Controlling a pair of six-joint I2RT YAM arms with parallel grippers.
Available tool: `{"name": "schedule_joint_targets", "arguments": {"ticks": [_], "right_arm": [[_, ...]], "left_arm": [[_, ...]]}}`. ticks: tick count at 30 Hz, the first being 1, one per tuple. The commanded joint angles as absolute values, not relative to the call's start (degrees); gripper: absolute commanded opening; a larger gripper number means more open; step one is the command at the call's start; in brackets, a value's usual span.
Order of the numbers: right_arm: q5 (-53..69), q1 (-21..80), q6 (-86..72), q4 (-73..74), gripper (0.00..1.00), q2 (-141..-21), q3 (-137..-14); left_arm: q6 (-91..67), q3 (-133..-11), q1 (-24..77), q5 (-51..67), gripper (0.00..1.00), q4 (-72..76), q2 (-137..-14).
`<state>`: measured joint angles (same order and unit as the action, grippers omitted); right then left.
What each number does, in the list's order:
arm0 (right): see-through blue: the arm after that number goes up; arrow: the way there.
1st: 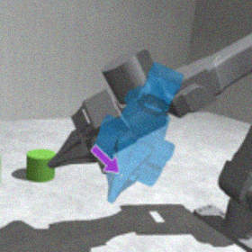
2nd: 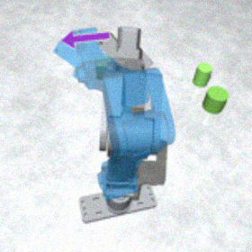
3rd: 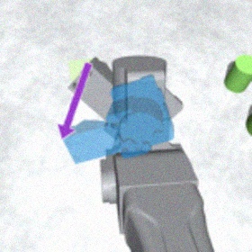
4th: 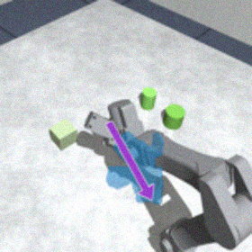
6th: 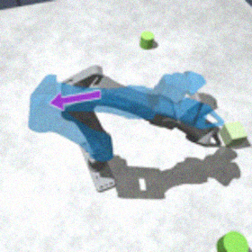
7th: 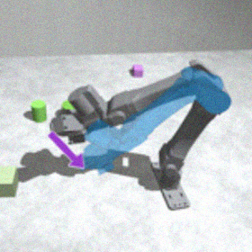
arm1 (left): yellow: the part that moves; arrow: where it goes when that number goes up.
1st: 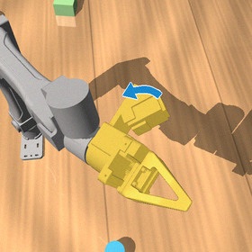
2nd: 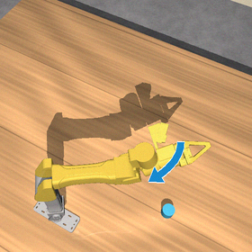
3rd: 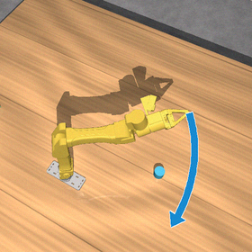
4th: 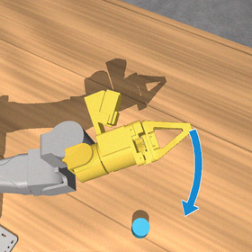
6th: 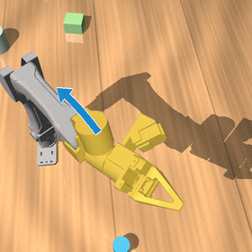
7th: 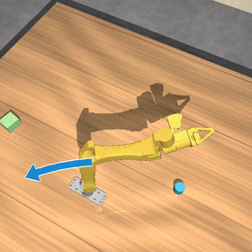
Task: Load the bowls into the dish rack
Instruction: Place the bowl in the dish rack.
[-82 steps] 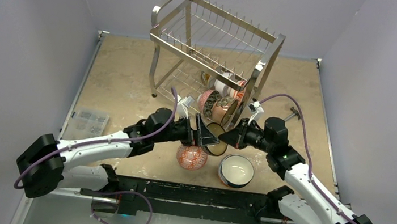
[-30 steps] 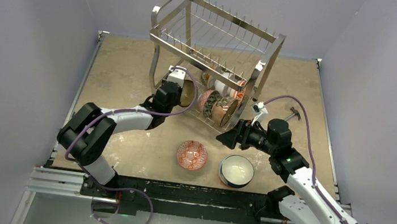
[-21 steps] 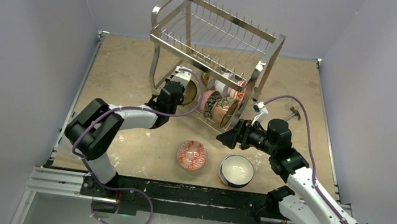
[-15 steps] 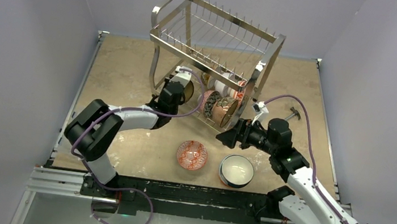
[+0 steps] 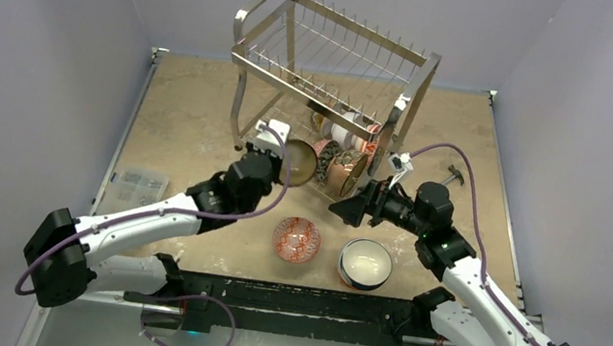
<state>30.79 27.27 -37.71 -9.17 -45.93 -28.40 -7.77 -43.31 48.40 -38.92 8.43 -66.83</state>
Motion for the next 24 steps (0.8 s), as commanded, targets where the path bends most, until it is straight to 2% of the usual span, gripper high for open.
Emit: {"name": "schedule_joint_targets", "arguments": {"ticks": [1,6,10,11,14,15,16,17,18,20,21,22,24], "right_arm": [[35.1,27.5,-40.6,-16.9,0.99,-46.3,-26.7],[36.2,27.4,-40.2,-16.9,0.96,-48.7,-26.2],[35.7,27.5,-39.1,-15.8,0.86,-50.3,-26.6],[35.8,27.5,-38.9,-15.7,0.81,-50.7,-26.7],[35.8,27.5,-37.3,-14.2,0.48,-51.7,-27.5],[35.6,27.5,-36.7,-13.5,0.28,-51.9,-27.8],[35.0,27.4,-36.4,-12.8,0.13,-51.7,-28.1],[34.5,27.4,-36.1,-12.3,0.03,-51.5,-28.2],[34.2,27.4,-35.7,-12.1,0.00,-51.4,-28.3],[33.4,27.4,-35.3,-11.4,0.00,-50.9,-28.5],[33.0,27.4,-35.2,-11.1,0.00,-50.6,-28.6],[32.5,27.4,-35.0,-10.6,0.00,-50.0,-28.7],[31.3,27.4,-34.7,-10.0,0.00,-48.6,-28.7]], "left_arm": [[-19.9,-43.3,58.5,-39.2,0.00,2.8,-64.8],[-25.5,-45.2,67.8,-41.9,0.00,2.9,-67.7],[-26.8,-47.2,71.1,-43.0,0.00,3.0,-69.6],[-26.8,-47.1,71.4,-42.2,0.00,4.6,-69.4],[-26.8,-47.3,71.6,-40.7,0.00,6.0,-68.8],[-27.2,-47.6,71.7,-40.9,0.00,5.3,-68.5],[-27.7,-47.6,71.7,-41.0,0.03,4.8,-68.0],[-27.9,-47.3,71.6,-41.0,0.09,4.8,-67.4],[-28.2,-47.0,71.6,-40.8,0.20,5.4,-66.7],[-29.7,-46.6,71.5,-39.6,0.48,4.9,-65.3],[-31.3,-46.6,71.5,-39.3,0.68,3.9,-64.7],[-32.7,-46.5,71.2,-38.4,0.80,3.1,-64.0],[-36.3,-46.1,68.9,-33.5,0.88,1.2,-62.5]]}}
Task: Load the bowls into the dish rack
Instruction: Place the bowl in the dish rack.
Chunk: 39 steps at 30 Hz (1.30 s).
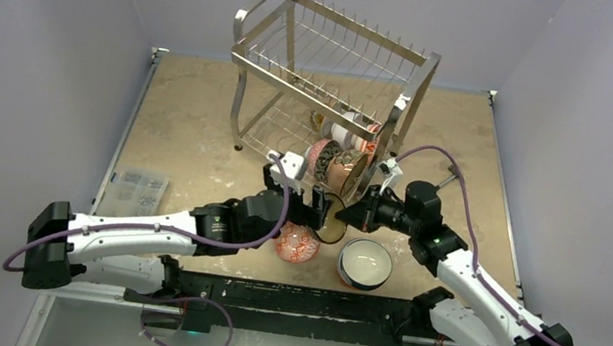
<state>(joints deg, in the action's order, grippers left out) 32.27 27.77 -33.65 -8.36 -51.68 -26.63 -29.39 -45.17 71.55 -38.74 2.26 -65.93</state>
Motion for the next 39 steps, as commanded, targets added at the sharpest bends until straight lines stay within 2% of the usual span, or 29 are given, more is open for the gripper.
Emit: {"name": "schedule_joint_targets", "arguments": {"ticks": [1,3,6,11,18,20,22,23,24,26,27,28,30,32,35,39], "right_arm": [[31.0,27.4,-34.8,-9.7,0.00,-47.8,-28.6],[30.8,27.4,-35.3,-9.0,0.00,-46.6,-28.6],[30.2,27.4,-35.5,-9.4,0.00,-46.0,-28.7],[31.4,27.4,-36.1,-11.2,0.00,-47.2,-28.8],[31.5,27.4,-36.4,-11.4,0.00,-47.8,-29.3],[31.9,27.4,-36.4,-11.6,0.00,-48.1,-29.4],[32.0,27.5,-36.2,-11.5,0.00,-48.3,-29.4],[31.7,27.4,-36.2,-11.2,0.00,-48.2,-29.4],[31.4,27.5,-36.2,-10.9,0.00,-48.1,-29.4],[31.3,27.4,-36.7,-10.1,0.23,-47.7,-29.3],[31.0,27.4,-36.9,-9.7,0.32,-47.5,-29.3],[30.7,27.4,-37.0,-9.4,0.44,-47.1,-29.4],[29.8,27.5,-37.1,-8.9,0.64,-46.5,-29.7],[29.1,27.4,-37.0,-7.7,0.73,-46.1,-30.1],[27.7,27.4,-36.3,-6.2,0.81,-45.7,-30.8],[27.6,27.4,-35.9,-5.8,0.86,-45.6,-30.6]], "left_arm": [[-39.0,-45.9,66.6,-29.2,0.90,0.3,-61.9],[-45.3,-44.2,60.0,-15.0,0.92,-1.7,-60.8],[-51.3,-39.9,56.0,-2.1,0.95,3.3,-59.4],[-58.3,-37.8,55.8,9.1,0.98,9.1,-62.5],[-61.6,-38.5,56.3,17.3,0.98,16.5,-69.8],[-61.4,-38.8,56.3,17.4,0.92,16.9,-71.2],[-60.9,-39.0,56.2,16.8,0.79,16.9,-71.5],[-60.6,-39.1,56.1,16.4,0.68,16.8,-71.5],[-60.6,-39.2,55.8,16.1,0.49,16.5,-71.4],[-60.9,-39.8,54.2,16.5,0.17,14.7,-71.9],[-60.6,-40.4,53.2,16.7,0.05,13.5,-72.1],[-60.2,-40.6,52.0,16.8,0.00,12.6,-72.1],[-59.3,-40.9,49.2,16.8,0.00,11.6,-71.7],[-57.8,-41.5,45.4,17.1,0.00,10.5,-70.9],[-51.1,-45.8,38.6,14.2,0.00,2.6,-70.9],[-35.8,-55.1,36.3,-0.3,0.00,-11.9,-73.7]]}}
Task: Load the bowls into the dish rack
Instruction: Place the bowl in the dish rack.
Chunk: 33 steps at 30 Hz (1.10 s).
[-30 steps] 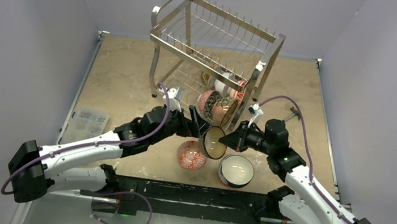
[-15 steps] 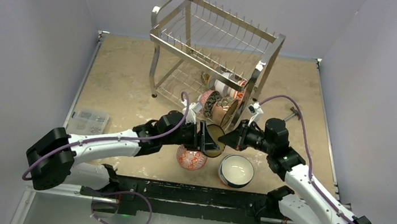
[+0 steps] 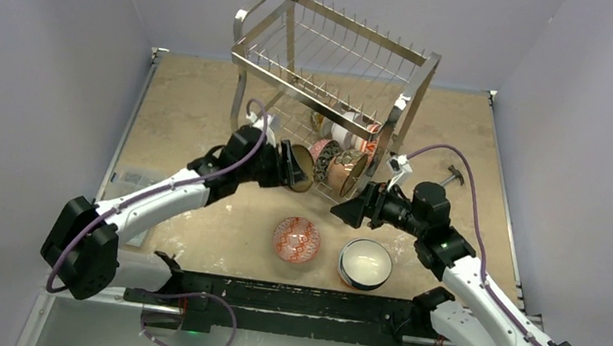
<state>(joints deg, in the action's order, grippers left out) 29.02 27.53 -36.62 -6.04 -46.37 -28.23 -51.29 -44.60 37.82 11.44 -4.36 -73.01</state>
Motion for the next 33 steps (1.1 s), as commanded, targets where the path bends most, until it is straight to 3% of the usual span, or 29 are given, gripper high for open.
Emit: {"name": "schedule_joint_targets", "arguments": {"ticks": [1,7,13,22,33], "right_arm": [[27.7,27.4,-35.8,-5.8,0.87,-45.7,-30.6],[28.5,27.4,-35.2,-5.3,0.88,-45.8,-30.5],[28.4,27.4,-35.1,-4.7,0.89,-45.3,-30.2],[28.4,27.4,-34.8,-4.3,0.89,-45.4,-30.2],[29.0,27.4,-34.1,-3.5,0.89,-46.0,-30.3]], "left_arm": [[-32.9,-56.8,36.3,-4.3,0.00,-13.3,-74.8],[-19.0,-61.6,36.1,-19.0,0.00,-11.5,-81.8],[-8.6,-57.0,36.0,-28.2,0.00,2.5,-87.5],[3.9,-57.2,36.0,-32.0,0.00,17.1,-94.4],[4.4,-66.0,34.1,-37.5,0.00,25.3,-107.4]]}}
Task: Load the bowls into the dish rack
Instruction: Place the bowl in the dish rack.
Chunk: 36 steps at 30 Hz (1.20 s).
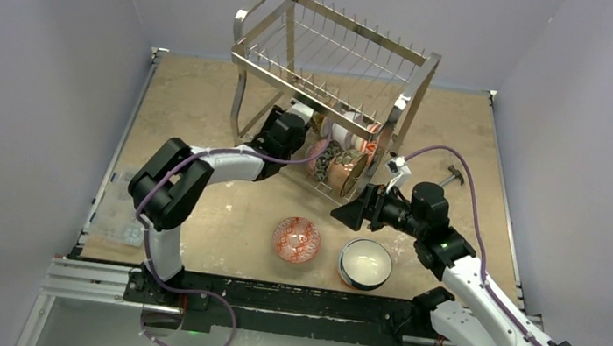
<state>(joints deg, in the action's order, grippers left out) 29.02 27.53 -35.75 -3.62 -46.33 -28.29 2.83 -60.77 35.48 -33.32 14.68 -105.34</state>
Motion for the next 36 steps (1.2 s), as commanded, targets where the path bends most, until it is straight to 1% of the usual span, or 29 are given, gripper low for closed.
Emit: {"name": "schedule_joint_targets", "arguments": {"ticks": [1,13,23,36], "right_arm": [[29.0,27.4,-34.0,-3.4,0.89,-45.8,-30.3],[28.6,27.4,-33.3,-3.5,0.88,-46.7,-31.1],[28.3,27.4,-33.3,-3.4,0.88,-46.4,-30.5],[27.9,27.4,-33.3,-3.9,0.88,-47.0,-30.1]], "left_arm": [[4.6,-66.3,33.8,-37.0,0.00,26.8,-108.3],[10.6,-79.0,30.3,-31.7,0.00,27.8,-118.3],[14.7,-85.9,28.2,-25.5,0.00,28.5,-123.7],[18.8,-88.8,26.9,-18.8,0.00,26.5,-128.3]]}}
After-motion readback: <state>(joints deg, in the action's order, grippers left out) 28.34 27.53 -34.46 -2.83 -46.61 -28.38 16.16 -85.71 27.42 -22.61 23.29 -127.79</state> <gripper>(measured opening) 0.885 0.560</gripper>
